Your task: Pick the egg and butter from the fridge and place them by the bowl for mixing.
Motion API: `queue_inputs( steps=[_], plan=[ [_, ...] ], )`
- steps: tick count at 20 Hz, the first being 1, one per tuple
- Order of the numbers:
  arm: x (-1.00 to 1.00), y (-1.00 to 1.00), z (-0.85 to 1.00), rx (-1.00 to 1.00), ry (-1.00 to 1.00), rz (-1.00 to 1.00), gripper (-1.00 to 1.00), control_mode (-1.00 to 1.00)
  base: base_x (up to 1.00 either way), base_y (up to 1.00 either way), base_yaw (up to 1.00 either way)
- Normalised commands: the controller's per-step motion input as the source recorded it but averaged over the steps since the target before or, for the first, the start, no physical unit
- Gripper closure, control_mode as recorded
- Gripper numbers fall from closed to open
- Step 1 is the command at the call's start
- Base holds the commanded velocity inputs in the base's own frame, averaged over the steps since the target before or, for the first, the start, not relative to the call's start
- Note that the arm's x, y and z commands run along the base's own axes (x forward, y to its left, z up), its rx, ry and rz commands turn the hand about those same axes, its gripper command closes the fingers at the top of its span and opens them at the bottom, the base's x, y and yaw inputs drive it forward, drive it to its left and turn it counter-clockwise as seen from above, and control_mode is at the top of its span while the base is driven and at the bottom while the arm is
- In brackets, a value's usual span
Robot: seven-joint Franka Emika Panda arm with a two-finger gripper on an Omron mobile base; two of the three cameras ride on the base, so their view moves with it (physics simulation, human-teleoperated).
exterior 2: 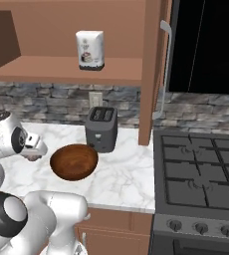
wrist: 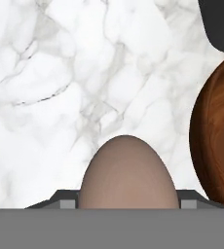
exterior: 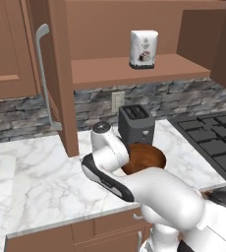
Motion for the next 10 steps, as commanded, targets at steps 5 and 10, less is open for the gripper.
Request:
queue_inputs(
  steps=[5, 10],
  plan=[
    [0.32, 0.13, -0.14, -0.03, 0.00, 0.00, 1.00, -1.00, 0.00, 0.00, 0.00],
    [0.18, 0.02, -0.21, -0.06, 0.00, 0.00, 1.00, -1.00, 0.00, 0.00, 0.00]
  ],
)
